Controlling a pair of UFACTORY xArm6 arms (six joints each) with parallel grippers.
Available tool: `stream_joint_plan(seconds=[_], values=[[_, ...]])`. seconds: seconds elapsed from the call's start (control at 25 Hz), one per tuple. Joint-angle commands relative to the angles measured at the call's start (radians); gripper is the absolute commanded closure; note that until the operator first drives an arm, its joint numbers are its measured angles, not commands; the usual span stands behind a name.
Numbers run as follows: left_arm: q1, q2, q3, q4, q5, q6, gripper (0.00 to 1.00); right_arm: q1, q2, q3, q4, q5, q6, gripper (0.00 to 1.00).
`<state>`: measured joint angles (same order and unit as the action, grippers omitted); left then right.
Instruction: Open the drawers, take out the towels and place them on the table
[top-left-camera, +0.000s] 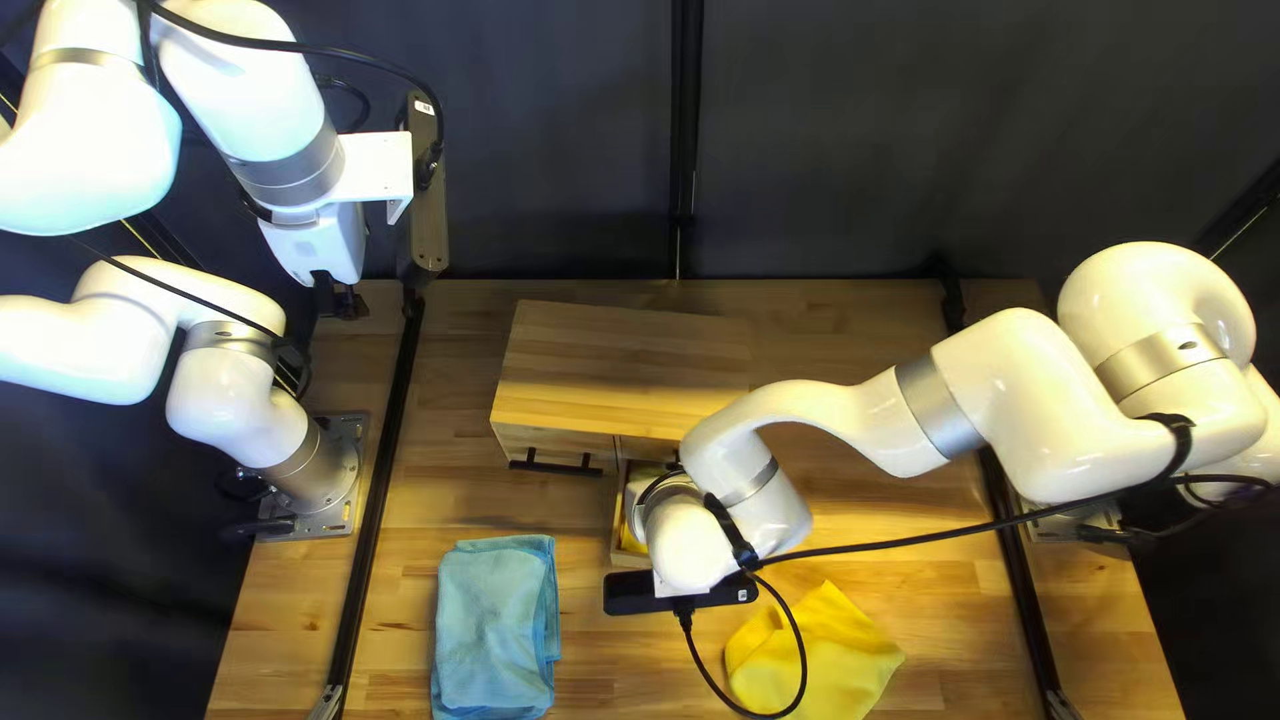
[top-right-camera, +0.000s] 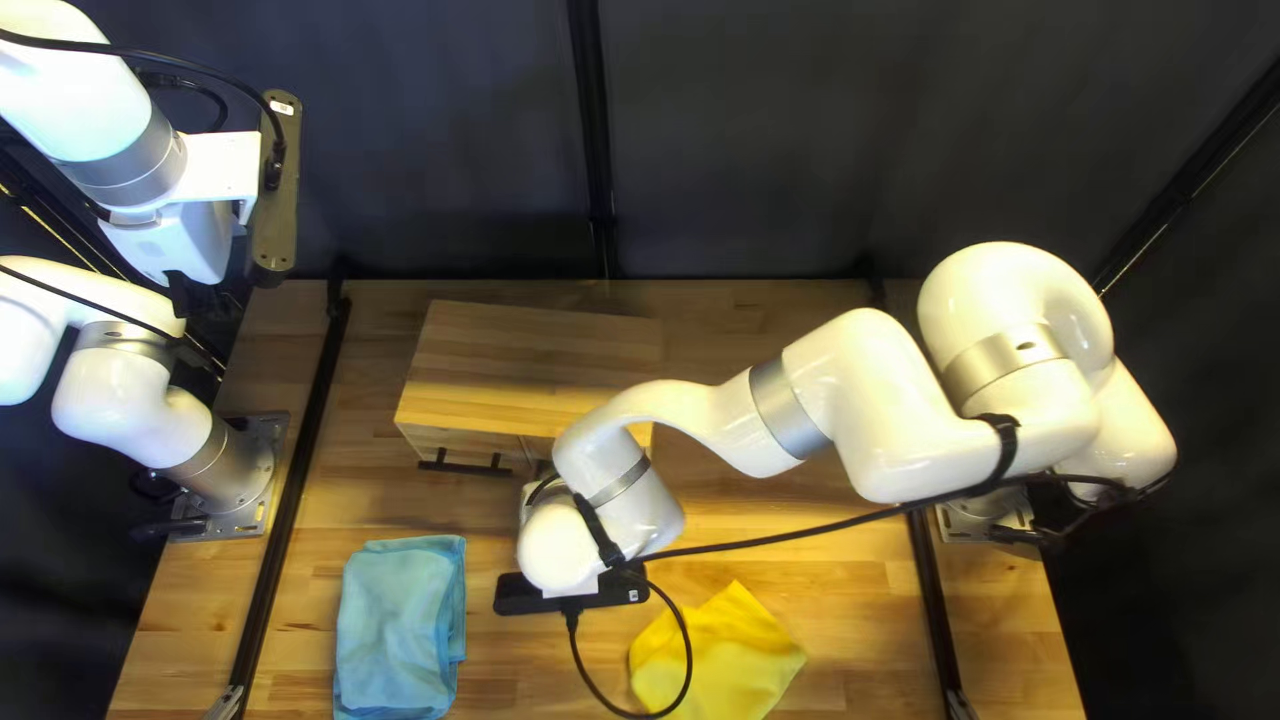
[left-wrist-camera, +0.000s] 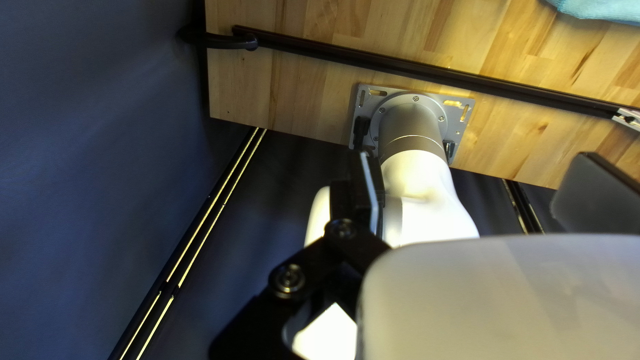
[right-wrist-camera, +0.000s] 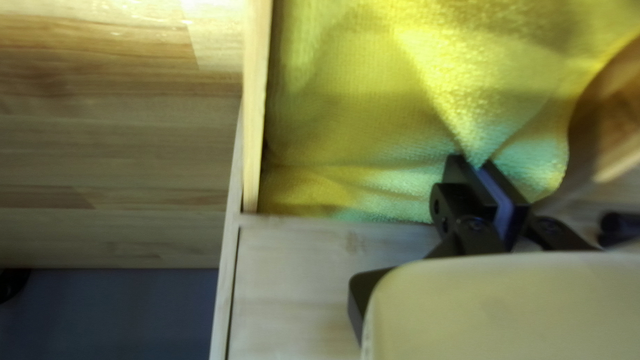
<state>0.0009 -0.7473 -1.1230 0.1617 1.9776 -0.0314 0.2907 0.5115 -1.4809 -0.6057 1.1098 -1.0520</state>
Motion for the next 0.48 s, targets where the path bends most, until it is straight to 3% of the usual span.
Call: stream_joint_plan(seconds=[0.04,0.48], values=[[0.000,0.000,0.000,0.000,0.000,0.000,0.00,0.019,-0.018,-0.020,0.009,0.031,-0.001,1.00],[0.000,0.000,0.000,0.000,0.000,0.000,0.00,0.082,-0.089,-0.111,0.066,0.176,-0.015,1.00]])
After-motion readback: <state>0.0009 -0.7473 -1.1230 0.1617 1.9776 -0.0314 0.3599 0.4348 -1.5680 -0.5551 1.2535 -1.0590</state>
